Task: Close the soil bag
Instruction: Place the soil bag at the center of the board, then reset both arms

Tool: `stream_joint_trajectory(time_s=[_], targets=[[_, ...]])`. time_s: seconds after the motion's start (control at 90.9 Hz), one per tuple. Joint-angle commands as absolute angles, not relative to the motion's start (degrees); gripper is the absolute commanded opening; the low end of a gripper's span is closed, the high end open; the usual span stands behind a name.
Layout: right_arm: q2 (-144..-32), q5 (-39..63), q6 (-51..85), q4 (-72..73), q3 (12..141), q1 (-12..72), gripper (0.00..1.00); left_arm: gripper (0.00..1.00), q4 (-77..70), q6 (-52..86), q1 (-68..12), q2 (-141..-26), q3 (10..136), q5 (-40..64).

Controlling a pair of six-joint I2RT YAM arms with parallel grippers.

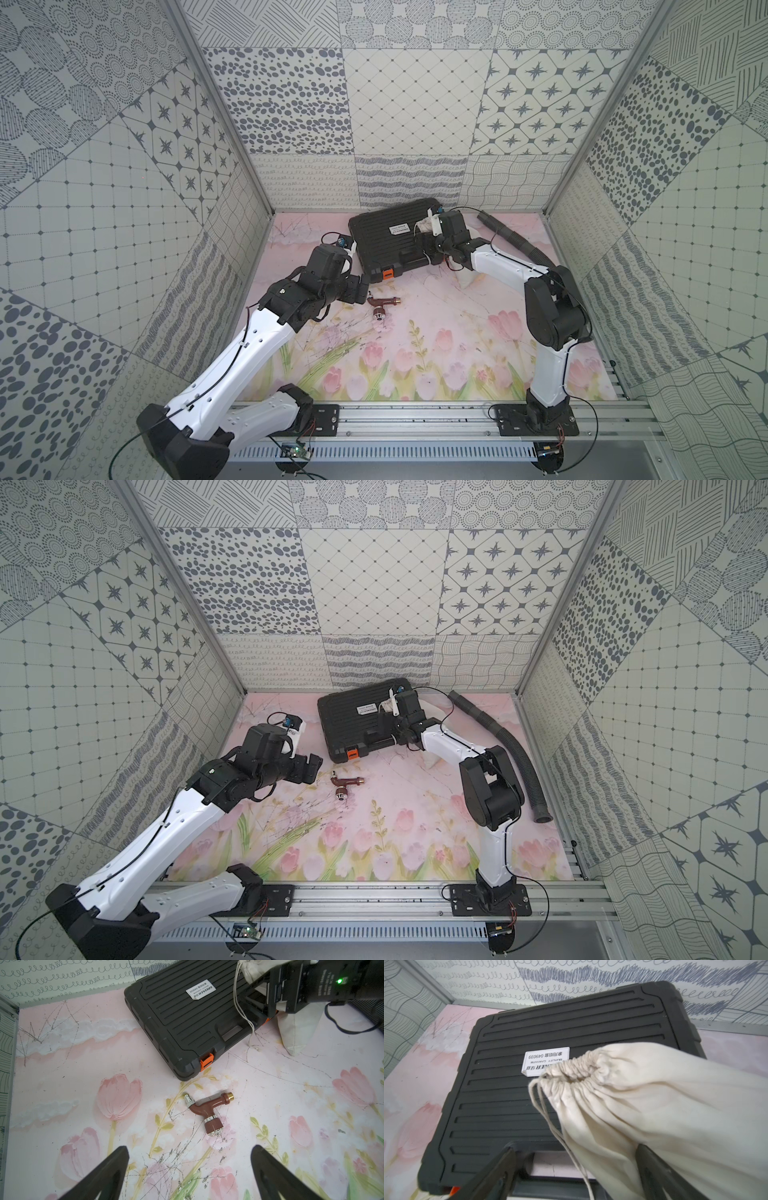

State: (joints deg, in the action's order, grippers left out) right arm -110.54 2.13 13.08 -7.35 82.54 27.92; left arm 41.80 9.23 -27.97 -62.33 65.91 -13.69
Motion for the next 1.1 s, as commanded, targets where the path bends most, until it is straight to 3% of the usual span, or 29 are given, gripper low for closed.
stream_joint_trajectory(time_s=[0.0, 0.55, 0.814, 1.089], targets=[[-105.0, 7.0, 13.4, -5.0, 79.8, 28.2, 0.97, 0.96, 41.0, 9.3, -27.5, -61.9, 65.9, -13.8], [-80.3, 28.4, 18.1, -5.7, 70.0, 24.3, 0.97, 0.96, 38.2, 11.9, -27.5, -61.0, 65.9, -10.2], [-70.9, 24.8, 18.2, -7.8, 66.0, 18.1, 0.97, 0.96, 33.0, 13.2, -27.5, -59.7, 64.2, -9.7], [-62.3, 23.2, 16.7, -8.2, 57.2, 4.2, 0.97, 0.96, 27.3, 15.4, -27.4, -59.9, 58.9, -16.3]])
